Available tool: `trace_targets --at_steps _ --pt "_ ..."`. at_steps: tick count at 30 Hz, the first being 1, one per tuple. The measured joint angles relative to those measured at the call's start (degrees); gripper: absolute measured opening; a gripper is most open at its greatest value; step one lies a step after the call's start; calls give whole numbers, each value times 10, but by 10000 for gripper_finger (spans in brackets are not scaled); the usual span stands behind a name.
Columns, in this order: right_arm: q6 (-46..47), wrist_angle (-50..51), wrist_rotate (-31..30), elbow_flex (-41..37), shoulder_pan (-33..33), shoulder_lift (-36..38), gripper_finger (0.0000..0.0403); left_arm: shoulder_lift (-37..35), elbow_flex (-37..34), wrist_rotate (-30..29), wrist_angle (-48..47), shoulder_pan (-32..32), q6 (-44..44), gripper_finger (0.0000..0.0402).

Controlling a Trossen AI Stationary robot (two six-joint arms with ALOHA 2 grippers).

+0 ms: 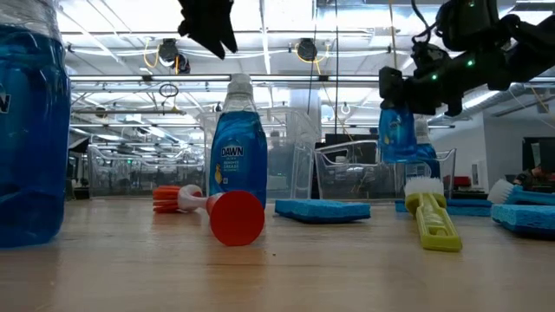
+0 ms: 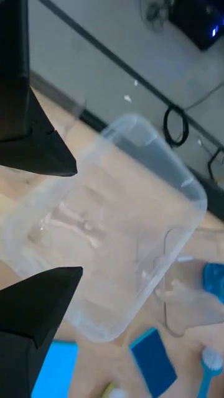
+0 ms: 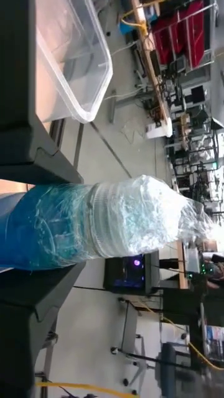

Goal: Pick & Place Kitchen Sink Supplies
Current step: Put the blue dish soap into the right transparent bin

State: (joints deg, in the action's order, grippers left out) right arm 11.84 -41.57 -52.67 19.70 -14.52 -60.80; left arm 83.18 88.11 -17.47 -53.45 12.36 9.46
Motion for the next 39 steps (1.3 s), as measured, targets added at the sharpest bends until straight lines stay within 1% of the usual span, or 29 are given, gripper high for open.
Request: trace_targets --at_steps 4,6,8,11,16,19,21,23,28,32,39 --pt "-10 -15 -2 0 0 -29 158 -16 -29 7 27 4 -8 253" --pt "-6 -15 -10 0 0 -44 158 -33 -51 7 60 9 -7 253" --pt "-6 -19 -31 0 0 -60 159 -63 -83 9 82 15 -7 253" --pt "-6 -29 -34 0 0 -76 159 -118 -138 14 142 23 -3 253" --pt "2 -48 -45 0 0 -106 159 -212 -228 30 197 31 14 253" --pt "11 -59 -46 0 0 -124 159 -257 -264 31 224 31 20 253" --pt "12 -67 -49 0 0 -139 159 -279 -280 30 223 31 25 253" --pt "12 -76 -59 0 0 -151 159 -294 -292 30 226 31 26 253" --pt "27 -84 -60 0 0 -175 159 -316 -310 30 226 31 25 253" --pt "25 -84 -75 0 0 -185 161 -318 -316 30 221 31 25 253" --pt "25 -79 -73 0 0 -187 169 -318 -331 30 230 31 29 253"
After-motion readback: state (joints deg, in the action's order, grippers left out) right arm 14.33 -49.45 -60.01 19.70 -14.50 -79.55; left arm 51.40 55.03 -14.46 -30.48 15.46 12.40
